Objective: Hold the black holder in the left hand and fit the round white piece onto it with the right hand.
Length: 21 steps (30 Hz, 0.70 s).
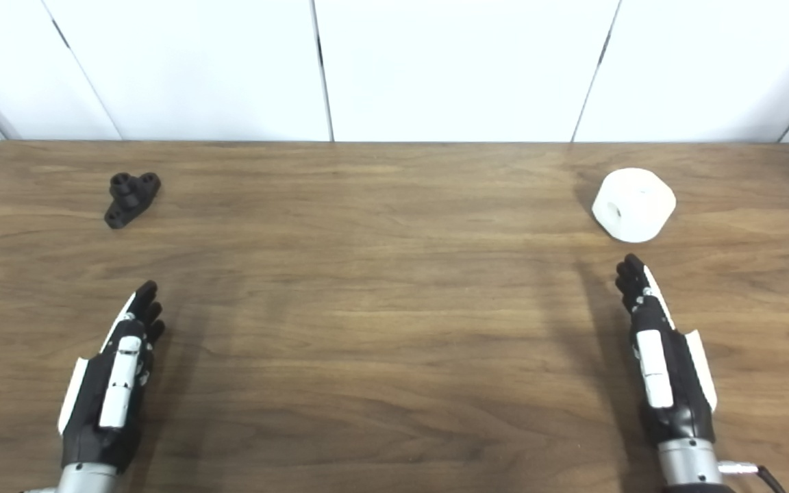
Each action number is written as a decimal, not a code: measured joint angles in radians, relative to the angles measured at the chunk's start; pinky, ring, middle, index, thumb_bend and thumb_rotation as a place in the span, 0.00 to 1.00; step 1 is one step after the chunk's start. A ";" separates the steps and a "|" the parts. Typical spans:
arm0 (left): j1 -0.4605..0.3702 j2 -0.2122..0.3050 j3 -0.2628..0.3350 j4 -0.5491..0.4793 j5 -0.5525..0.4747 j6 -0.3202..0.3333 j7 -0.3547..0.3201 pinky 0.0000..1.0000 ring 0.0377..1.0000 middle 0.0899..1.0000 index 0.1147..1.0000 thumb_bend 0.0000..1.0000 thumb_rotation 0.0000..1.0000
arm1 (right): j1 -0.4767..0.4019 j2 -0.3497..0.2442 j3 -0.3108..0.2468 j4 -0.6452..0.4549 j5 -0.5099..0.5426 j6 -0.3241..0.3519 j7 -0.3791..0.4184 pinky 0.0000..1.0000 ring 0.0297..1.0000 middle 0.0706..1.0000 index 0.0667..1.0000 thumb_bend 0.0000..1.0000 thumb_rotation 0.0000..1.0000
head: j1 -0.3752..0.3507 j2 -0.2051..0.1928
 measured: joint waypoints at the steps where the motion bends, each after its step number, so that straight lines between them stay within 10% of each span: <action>1: 0.000 0.000 0.000 0.000 0.000 0.000 0.000 1.00 1.00 1.00 0.95 0.27 0.83 | 0.000 0.000 0.000 0.000 0.000 0.000 0.000 1.00 0.96 0.95 0.95 0.49 1.00 | 0.000 0.000; 21: 0.000 0.000 -0.006 0.003 0.002 -0.009 0.000 1.00 1.00 1.00 0.94 0.31 0.80 | 0.006 -0.003 -0.001 -0.002 0.002 -0.007 0.004 1.00 0.97 0.96 0.96 0.49 1.00 | 0.099 -0.050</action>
